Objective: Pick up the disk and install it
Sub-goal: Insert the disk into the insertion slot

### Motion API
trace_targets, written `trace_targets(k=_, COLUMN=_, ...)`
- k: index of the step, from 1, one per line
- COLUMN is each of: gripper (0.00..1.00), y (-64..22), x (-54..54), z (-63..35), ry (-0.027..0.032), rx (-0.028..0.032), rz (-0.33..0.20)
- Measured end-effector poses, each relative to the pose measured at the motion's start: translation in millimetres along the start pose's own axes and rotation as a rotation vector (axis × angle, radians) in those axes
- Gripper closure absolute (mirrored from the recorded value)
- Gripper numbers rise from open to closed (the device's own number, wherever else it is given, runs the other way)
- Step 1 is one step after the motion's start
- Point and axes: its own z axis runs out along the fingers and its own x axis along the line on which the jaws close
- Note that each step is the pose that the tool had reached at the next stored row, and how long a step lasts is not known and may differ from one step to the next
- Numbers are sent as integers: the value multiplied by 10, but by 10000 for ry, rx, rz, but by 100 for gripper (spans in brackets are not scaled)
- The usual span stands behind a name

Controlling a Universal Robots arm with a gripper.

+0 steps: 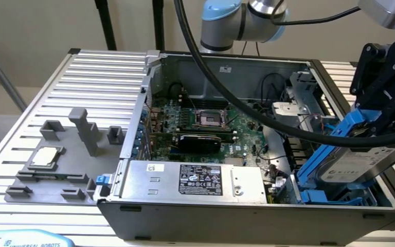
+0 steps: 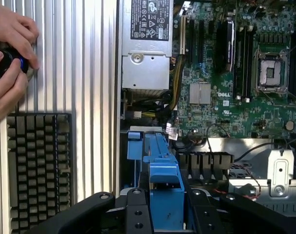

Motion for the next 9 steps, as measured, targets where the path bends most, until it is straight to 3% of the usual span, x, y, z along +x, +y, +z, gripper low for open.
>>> trace_targets(k=9, gripper=67, y=2, x=-8, z=44, ry=0, rx=1, rz=8)
